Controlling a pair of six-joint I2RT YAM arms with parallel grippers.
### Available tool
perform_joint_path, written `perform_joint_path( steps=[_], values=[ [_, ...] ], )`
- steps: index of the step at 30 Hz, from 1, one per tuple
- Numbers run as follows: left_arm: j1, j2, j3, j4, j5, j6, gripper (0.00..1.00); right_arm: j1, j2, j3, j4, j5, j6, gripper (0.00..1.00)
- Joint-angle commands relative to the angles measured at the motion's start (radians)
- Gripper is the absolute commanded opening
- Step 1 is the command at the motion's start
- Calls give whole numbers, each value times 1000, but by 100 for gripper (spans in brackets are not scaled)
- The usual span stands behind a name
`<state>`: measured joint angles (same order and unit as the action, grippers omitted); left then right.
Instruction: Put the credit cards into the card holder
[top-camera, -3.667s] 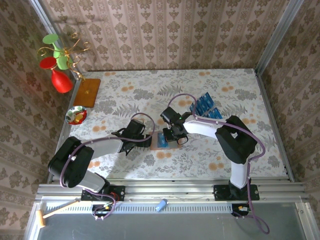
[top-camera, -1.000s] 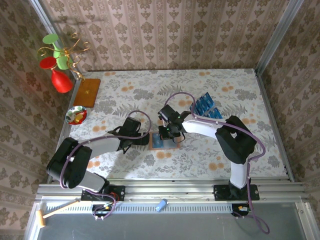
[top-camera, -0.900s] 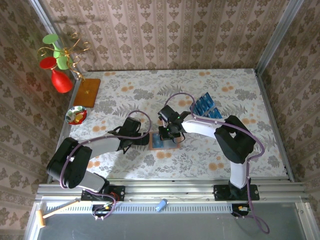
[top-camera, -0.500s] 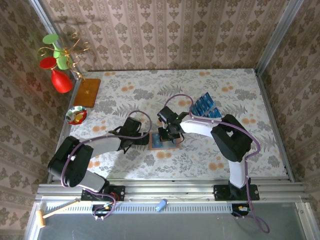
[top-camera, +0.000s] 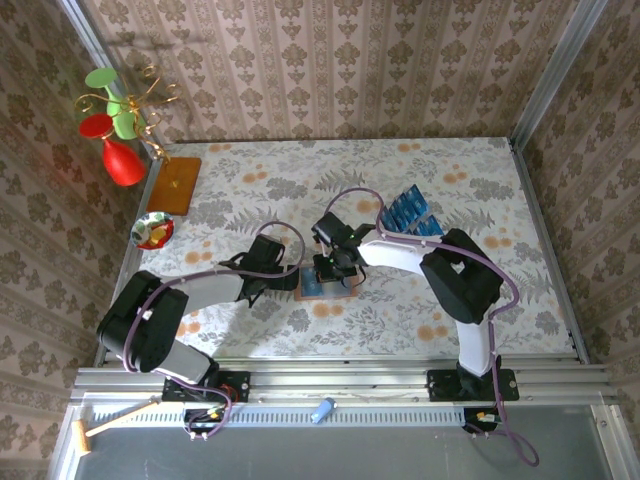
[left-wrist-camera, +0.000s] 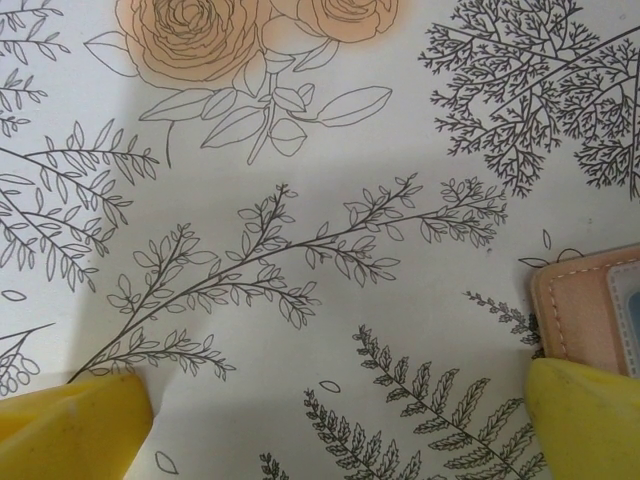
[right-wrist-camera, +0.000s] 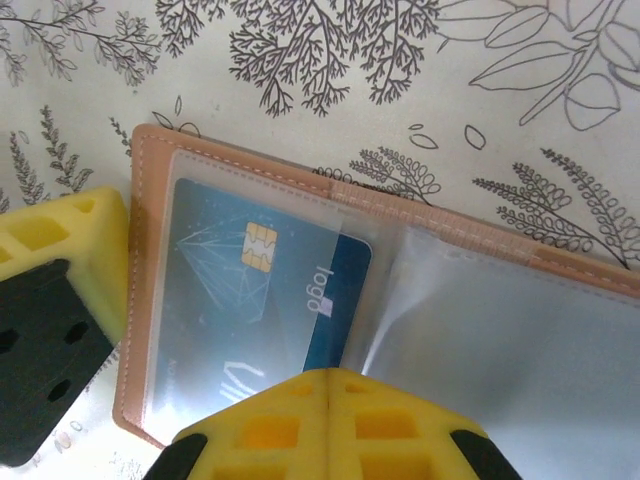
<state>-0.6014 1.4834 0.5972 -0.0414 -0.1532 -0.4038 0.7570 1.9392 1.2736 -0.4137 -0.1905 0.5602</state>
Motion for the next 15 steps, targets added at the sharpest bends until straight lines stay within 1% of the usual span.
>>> perform_joint_path(
  steps=[1, 2, 4, 5, 6, 7, 10, 15],
  values=[
    [9, 21, 0, -52, 33, -12, 100, -13, -104, 14, -57, 24, -15, 11],
    [11, 9, 4, -65, 26, -10, 100, -20, -122, 7, -60, 28, -18, 14],
    [11, -20, 14, -97, 11, -13, 100, -42, -158, -16, -65, 30, -29, 25],
    [11, -32, 18, -111, 8, -16, 100, -54, -170, -27, -66, 30, -34, 28],
    [11, -49, 21, -126, 4, -20, 100, -70, -181, -41, -66, 28, -40, 31],
    [11, -65, 24, -139, 0, -26, 100, -85, -190, -54, -64, 24, -47, 31],
    [8, -113, 32, -176, -6, -38, 100, -130, -205, -84, -56, 17, -62, 29],
    [-24, -153, 66, -225, -7, -57, 100, -177, -191, -100, -34, -23, -81, 14]
  ],
)
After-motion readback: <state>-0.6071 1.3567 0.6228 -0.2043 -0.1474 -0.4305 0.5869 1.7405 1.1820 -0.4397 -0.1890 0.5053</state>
